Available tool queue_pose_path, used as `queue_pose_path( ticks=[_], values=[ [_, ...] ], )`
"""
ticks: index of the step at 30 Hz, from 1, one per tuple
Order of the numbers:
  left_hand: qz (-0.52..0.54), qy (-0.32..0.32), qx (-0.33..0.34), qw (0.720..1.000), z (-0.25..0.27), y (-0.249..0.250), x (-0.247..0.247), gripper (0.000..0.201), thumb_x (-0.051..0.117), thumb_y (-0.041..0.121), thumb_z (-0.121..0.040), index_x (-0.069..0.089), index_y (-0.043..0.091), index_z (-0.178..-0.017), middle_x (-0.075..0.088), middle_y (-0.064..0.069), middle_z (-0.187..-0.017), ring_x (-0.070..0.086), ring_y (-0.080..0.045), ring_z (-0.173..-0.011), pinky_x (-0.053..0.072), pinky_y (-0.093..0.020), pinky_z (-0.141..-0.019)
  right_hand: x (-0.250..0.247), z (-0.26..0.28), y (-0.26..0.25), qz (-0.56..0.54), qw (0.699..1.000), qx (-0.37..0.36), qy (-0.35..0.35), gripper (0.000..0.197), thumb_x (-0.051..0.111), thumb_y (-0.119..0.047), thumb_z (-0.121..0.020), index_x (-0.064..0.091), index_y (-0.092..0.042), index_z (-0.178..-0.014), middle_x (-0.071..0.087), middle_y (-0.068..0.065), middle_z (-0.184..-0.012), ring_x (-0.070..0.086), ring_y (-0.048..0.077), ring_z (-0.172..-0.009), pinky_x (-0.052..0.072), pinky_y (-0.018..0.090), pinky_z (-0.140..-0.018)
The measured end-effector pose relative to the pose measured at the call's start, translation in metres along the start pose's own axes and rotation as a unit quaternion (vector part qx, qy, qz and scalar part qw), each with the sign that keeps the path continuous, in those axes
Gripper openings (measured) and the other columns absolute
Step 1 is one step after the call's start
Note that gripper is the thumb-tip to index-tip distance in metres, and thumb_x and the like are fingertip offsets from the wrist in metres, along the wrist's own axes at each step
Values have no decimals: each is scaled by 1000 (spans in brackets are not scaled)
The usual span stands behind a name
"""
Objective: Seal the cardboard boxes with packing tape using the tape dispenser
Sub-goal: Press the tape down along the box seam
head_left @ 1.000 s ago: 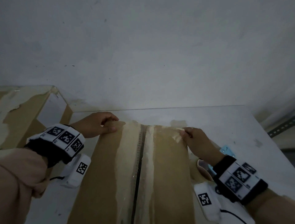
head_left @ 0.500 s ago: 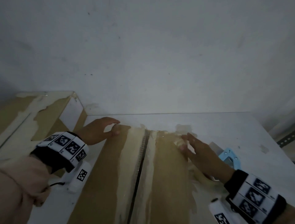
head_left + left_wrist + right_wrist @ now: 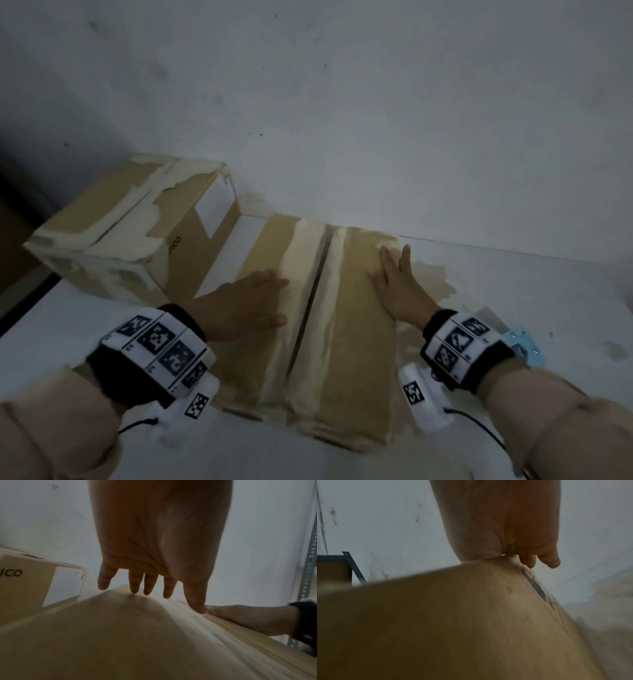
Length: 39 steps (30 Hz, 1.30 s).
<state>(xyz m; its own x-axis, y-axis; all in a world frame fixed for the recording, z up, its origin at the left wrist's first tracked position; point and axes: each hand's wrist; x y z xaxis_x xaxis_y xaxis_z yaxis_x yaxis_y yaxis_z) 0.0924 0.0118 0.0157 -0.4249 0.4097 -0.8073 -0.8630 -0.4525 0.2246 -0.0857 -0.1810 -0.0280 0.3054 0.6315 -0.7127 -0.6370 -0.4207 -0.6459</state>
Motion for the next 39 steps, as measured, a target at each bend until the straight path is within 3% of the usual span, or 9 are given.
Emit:
queue_pose_path(
  ticks=[2, 8, 11, 13, 15, 20, 22, 28, 39],
  values=[
    [-28, 8, -20, 999, 1, 9, 15, 84, 17, 75, -79, 0, 31, -148, -11, 4, -157, -7, -17, -145, 5, -46, -117, -2, -18, -5, 12, 1000, 2, 0, 61, 23, -45, -97, -2, -20, -146, -29, 11, -150, 26, 33, -137, 25, 37, -111],
    [-66, 75, -28, 995, -1, 46, 61, 127, -42, 78, -29, -16, 33, -145, -23, -2, -155, -18, -31, -142, -6, -62, -109, -7, -52, -12, 32, 999, -3, 11, 59, 23, -45, -98, 0, -20, -147, -25, 10, -152, 25, 32, -137, 23, 36, -109],
    [-56, 143, -56, 986, -7, 49, 69, 106, -36, 74, -53, -4, 35, -147, -8, 2, -158, -3, -30, -145, 2, -65, -108, -8, -56, -10, -12, 1000, -13, 8, 62, 27, -43, -97, 0, -16, -147, -27, 9, -151, 10, 27, -142, 12, 34, -113],
    [-52, 156, -81, 983, -6, 47, 69, 80, -10, 67, -83, 28, 30, -143, 32, 2, -151, 37, -30, -136, 31, -68, -97, -4, -51, -9, -45, 999, -20, 8, 68, 34, -43, -95, -1, -13, -146, -28, 6, -151, 1, 24, -143, 9, 37, -116],
    [-31, 191, -82, 978, -12, 41, 73, 69, 4, 60, -92, 43, 24, -136, 48, 3, -141, 51, -27, -125, 42, -64, -89, 6, -38, -7, -79, 997, -25, 6, 73, 39, -41, -94, -2, -11, -146, -28, 3, -151, -1, 21, -143, 13, 36, -116],
    [-34, 237, -61, 969, -30, 17, 58, 106, -34, 74, -58, 6, 34, -147, 1, 14, -157, 2, -18, -146, 6, -59, -111, 38, -8, -16, -94, 993, -67, -22, 82, 41, -43, -92, -14, -14, -144, -31, -3, -149, -8, 17, -142, 11, 40, -117],
    [-29, 220, -75, 972, -37, 4, 52, 107, -32, 77, -52, -2, 37, -146, -8, 17, -156, -7, -13, -145, -1, -56, -112, 45, -12, -23, -53, 996, -71, -23, 80, 38, -45, -93, -15, -14, -143, -31, 0, -149, -10, 19, -142, 6, 43, -117],
    [-38, 226, -92, 969, -53, -26, 35, 87, -19, 62, -62, -5, 41, -145, -5, 14, -157, -4, -17, -146, 1, -59, -111, 53, -45, -51, 15, 998, -59, -8, 72, 30, -48, -95, -11, -16, -145, -28, 1, -151, -4, 19, -143, -5, 43, -114],
    [-50, 222, -73, 971, -78, -70, 4, 90, -20, 63, -59, -3, 40, -145, -5, 13, -157, -4, -17, -145, 2, -59, -110, 63, -88, -84, 74, 997, -12, 11, 67, 21, -53, -94, -8, -21, -146, -24, -1, -153, -9, 21, -143, -5, 45, -113]
  ],
)
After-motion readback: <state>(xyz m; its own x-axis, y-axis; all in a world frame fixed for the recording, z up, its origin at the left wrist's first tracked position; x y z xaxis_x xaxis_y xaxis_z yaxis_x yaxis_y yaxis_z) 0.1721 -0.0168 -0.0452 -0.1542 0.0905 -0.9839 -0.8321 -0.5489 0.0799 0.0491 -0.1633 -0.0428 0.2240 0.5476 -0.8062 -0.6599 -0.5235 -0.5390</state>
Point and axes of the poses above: each hand's wrist, its own z-axis away from the middle knuckle, its own x-axis out of the palm, y = z × x
